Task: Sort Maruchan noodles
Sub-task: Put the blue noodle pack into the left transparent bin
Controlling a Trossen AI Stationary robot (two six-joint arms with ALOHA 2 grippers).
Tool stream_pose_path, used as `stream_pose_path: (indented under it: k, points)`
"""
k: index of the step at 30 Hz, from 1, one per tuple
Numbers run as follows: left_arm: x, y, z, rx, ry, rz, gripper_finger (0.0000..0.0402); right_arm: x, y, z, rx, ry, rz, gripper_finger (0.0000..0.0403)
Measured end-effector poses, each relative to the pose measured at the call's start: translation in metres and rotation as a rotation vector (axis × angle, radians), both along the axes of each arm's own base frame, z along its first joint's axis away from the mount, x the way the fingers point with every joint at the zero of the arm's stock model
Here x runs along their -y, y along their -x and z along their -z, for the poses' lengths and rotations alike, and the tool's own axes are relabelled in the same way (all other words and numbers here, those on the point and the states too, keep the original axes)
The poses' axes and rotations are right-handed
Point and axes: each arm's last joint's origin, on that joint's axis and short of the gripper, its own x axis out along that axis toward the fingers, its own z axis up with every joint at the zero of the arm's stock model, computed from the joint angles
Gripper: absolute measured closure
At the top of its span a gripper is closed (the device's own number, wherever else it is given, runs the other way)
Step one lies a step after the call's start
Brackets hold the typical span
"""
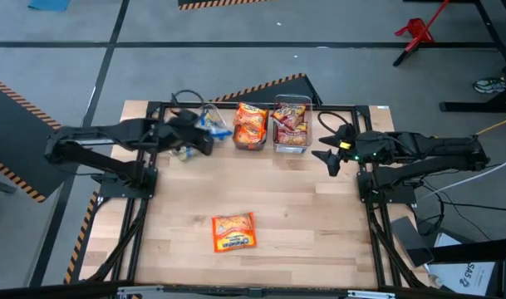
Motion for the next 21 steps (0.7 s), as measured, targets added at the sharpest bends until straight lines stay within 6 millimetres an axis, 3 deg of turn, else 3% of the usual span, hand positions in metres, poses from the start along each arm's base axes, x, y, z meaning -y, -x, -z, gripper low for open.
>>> stream_pose_path:
  k: [8,21]
  points:
    - [-0.011,0.039,0.003,-0.116,0.021,-0.206,0.0399,0.000,0.000,0.000,0.001,0.009,0.015,0.0125]
    - [-0.042,0.048,0.020,-0.067,0.315,-0.299,0.0399,0.000,0.000,0.000,-0.009,0.034,0.001,0.0125]
